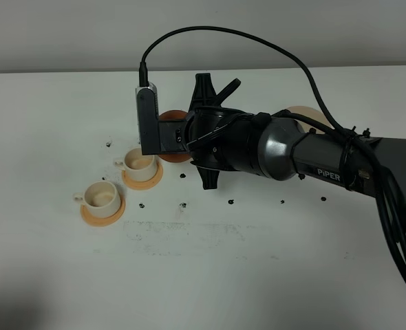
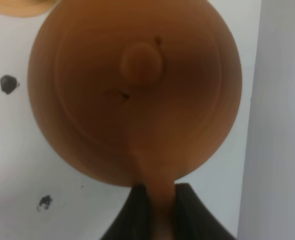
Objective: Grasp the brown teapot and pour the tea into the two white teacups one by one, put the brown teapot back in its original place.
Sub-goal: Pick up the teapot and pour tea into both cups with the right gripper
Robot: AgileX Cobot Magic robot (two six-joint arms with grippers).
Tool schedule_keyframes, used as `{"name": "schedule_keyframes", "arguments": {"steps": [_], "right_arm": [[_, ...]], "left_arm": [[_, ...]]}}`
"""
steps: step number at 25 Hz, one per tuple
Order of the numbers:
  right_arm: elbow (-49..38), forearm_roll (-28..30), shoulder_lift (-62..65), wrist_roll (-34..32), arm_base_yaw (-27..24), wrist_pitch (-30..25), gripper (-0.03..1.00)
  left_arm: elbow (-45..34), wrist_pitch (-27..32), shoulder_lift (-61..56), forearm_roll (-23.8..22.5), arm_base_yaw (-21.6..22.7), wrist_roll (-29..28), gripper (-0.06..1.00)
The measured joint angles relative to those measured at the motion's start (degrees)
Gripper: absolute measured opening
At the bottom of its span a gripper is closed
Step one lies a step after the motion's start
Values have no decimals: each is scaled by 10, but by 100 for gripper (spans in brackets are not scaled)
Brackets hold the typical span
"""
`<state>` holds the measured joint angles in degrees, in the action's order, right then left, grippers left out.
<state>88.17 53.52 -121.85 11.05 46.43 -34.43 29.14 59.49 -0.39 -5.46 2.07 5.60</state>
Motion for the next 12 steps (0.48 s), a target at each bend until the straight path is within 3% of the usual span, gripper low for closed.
{"name": "schedule_keyframes", "arguments": {"steps": [12], "right_arm": [[0,7,0,34,5,6,9]], "left_arm": [[0,0,0,0,0,0,50]]}}
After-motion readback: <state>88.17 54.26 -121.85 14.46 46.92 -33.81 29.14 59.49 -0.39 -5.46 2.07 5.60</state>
